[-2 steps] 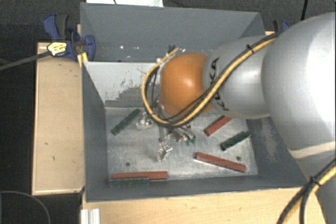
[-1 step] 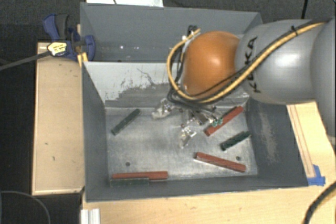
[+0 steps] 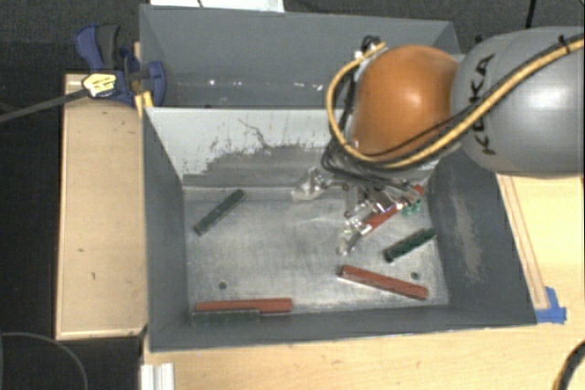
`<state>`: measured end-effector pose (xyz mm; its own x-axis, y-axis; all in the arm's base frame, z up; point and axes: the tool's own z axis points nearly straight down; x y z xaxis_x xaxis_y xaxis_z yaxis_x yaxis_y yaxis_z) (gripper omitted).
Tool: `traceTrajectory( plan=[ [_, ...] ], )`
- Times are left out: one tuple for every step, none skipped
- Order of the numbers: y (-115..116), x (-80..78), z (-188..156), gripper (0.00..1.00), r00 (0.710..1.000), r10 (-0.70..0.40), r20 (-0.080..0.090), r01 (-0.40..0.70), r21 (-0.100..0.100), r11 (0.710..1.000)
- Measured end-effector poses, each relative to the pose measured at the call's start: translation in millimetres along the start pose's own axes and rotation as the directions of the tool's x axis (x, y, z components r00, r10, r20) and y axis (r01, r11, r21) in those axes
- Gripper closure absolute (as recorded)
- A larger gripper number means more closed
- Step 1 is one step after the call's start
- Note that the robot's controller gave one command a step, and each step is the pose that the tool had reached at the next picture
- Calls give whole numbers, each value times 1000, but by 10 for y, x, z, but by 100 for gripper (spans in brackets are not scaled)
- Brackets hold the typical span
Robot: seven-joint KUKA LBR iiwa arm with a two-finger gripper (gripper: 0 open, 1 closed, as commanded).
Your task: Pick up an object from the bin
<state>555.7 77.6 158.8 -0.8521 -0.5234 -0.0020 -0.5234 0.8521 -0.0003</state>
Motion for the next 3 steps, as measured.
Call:
traceTrajectory(
  plan=[
    [-67, 141, -96, 0, 1000, -10, 0, 10, -1, 1000],
    [-79, 333, 234, 0, 1000, 1, 9, -1, 5, 1000],
    [-203, 765, 554, 0, 1000, 4, -2, -4, -4, 1000]
  ],
)
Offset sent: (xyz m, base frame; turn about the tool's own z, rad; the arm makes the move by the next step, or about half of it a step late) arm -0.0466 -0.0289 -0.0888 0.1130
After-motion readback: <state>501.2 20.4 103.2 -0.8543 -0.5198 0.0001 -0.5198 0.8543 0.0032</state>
